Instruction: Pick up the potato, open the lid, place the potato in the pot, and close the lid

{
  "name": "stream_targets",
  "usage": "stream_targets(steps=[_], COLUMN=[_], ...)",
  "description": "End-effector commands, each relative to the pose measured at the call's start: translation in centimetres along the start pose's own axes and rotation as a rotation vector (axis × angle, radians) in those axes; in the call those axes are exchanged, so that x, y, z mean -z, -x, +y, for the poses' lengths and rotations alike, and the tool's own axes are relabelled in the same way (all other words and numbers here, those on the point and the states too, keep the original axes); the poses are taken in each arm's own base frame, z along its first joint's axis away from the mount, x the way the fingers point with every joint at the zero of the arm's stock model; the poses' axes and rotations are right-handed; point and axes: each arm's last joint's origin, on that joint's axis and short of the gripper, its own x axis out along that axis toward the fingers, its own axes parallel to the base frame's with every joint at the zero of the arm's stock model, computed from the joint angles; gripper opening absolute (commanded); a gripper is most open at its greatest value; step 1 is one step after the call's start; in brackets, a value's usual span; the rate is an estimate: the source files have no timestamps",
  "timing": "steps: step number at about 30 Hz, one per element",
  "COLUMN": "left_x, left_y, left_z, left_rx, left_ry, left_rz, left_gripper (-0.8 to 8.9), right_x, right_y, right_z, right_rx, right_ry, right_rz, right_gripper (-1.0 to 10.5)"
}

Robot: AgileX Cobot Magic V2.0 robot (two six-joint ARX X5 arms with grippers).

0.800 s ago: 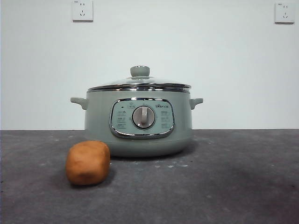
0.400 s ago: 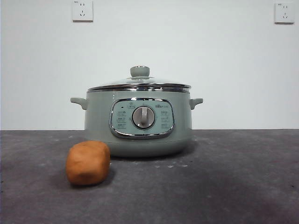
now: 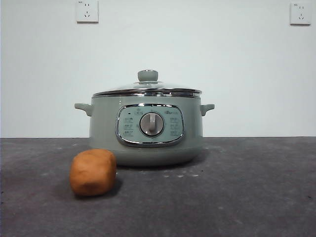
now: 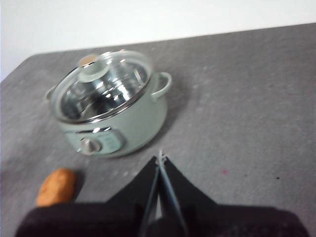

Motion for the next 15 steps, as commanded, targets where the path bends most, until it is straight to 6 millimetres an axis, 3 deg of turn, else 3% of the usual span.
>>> stream_targets(steps=[1, 6, 15], left_x=[-1.3, -2.4, -2.2], left_y=[0.6, 0.8, -0.1], left_z=[-0.4, -0.7, -0.3], left_rx=[0.003, 0.01, 0.031], left_ry=[-0.058, -0.059, -0.025], left_rz=[0.006, 0.033, 0.131], left_gripper=[-0.06, -0.06, 0.33], right_x=[-1.0, -1.7, -1.8], right_y=[0.4, 0.5, 0.4], right_z=[0.3, 0.4, 0.4], right_rx=[-0.016, -0.027, -0.028], right_ry=[0.051, 0.072, 0.067], right_rz=[0.036, 0.102, 0.119], right_gripper=[-0.1, -0.1, 0.1])
